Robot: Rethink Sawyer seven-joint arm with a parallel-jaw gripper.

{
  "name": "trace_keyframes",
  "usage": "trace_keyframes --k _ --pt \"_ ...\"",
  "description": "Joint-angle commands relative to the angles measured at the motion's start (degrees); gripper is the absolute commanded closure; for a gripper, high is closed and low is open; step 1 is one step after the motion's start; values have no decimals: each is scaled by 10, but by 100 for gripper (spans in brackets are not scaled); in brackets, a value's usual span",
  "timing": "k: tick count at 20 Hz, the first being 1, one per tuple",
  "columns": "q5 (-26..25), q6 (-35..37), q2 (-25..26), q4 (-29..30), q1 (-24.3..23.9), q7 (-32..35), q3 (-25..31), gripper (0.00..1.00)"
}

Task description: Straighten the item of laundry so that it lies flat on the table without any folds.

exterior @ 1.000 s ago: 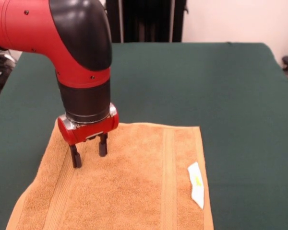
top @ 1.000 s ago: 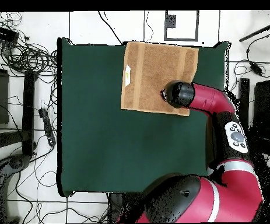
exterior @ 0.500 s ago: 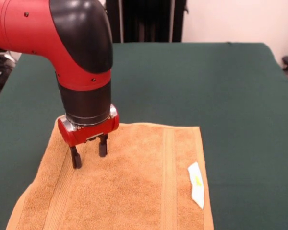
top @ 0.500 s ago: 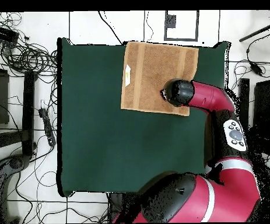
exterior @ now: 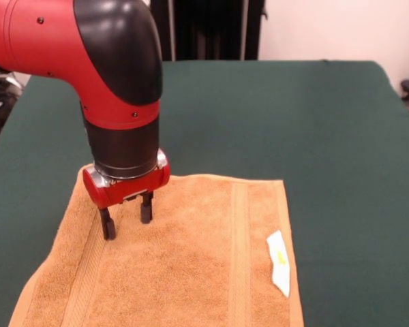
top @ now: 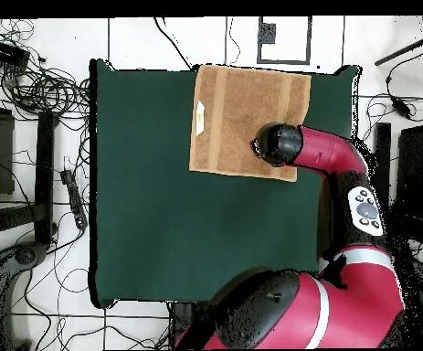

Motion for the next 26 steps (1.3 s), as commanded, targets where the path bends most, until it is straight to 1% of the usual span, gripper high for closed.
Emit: trace_keyframes --k 1,17,26 --pt "17 -77 93 -3 37 147 33 0" --pt "33 -80 92 0 40 151 25 0" --pt "61 -81 92 3 50 177 15 0"
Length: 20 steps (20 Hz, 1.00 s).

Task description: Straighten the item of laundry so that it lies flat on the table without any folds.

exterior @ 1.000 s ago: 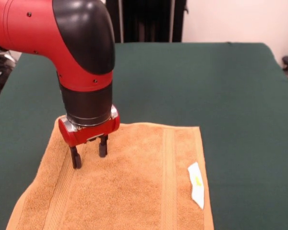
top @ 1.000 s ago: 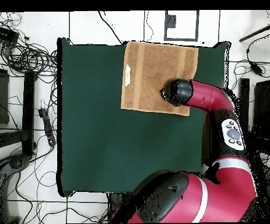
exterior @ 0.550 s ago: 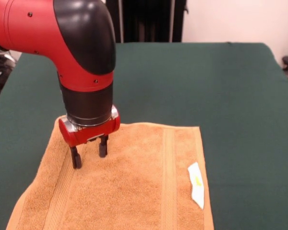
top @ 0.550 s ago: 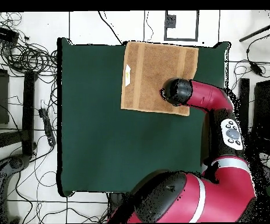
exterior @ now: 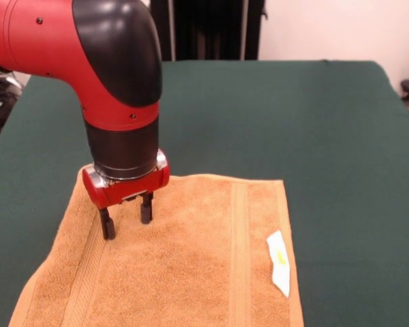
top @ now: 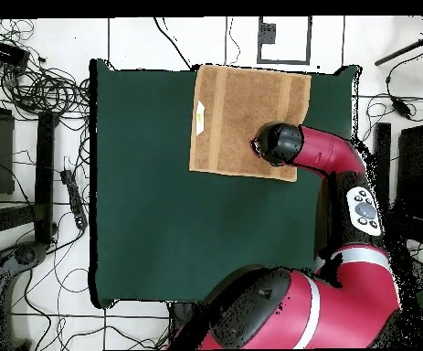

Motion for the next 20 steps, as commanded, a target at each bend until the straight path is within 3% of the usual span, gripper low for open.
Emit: trace_keyframes --k 1,20 --pt "33 -81 85 9 43 182 34 0" --pt "90 -94 89 4 94 231 -13 0"
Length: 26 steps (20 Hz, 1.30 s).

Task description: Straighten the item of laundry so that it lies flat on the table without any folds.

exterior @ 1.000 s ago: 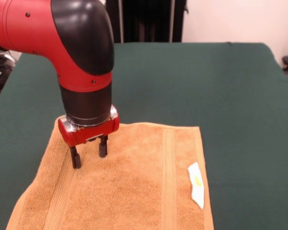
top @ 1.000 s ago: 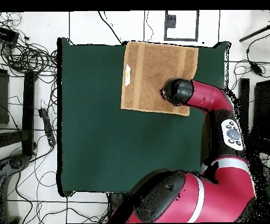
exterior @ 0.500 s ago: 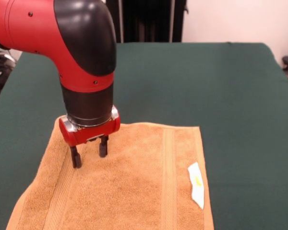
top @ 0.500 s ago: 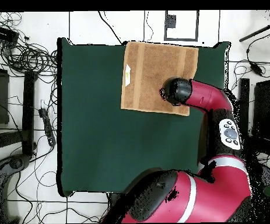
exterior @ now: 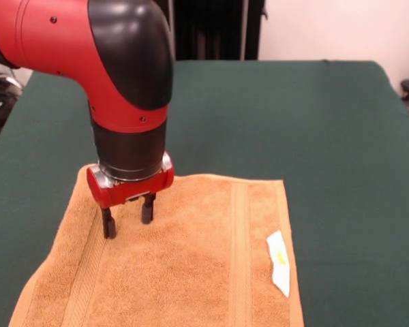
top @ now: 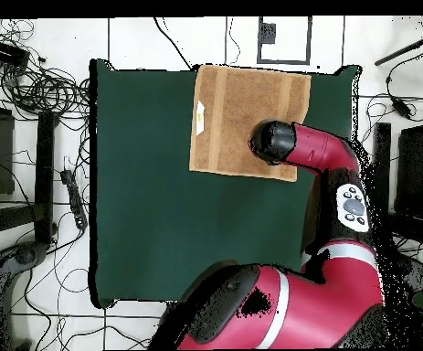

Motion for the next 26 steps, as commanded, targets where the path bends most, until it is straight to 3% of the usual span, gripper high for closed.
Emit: trace_keyframes --k 1,26 --pt "55 -96 76 22 56 231 41 0" --pt "151 -94 82 23 96 271 -2 0"
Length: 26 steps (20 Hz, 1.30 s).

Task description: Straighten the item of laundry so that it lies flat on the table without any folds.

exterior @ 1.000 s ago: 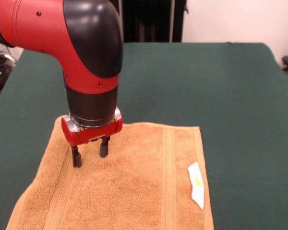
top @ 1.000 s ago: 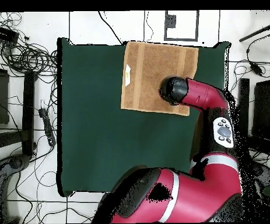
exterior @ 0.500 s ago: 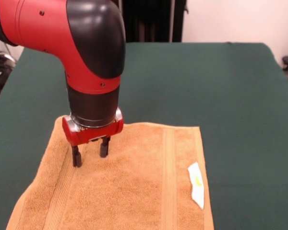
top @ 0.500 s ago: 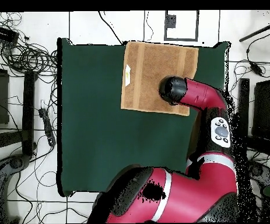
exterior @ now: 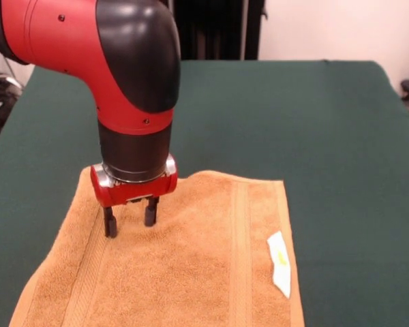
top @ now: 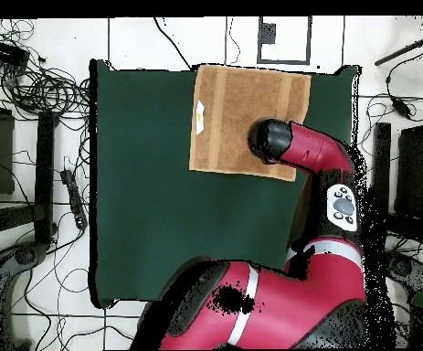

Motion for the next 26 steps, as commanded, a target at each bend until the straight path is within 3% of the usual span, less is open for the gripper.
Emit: trace_keyframes --k 1,17,26 --pt "63 -78 63 28 60 238 63 0" --pt "82 -76 58 34 76 252 54 0" --pt "15 -92 10 110 -12 99 101 0"
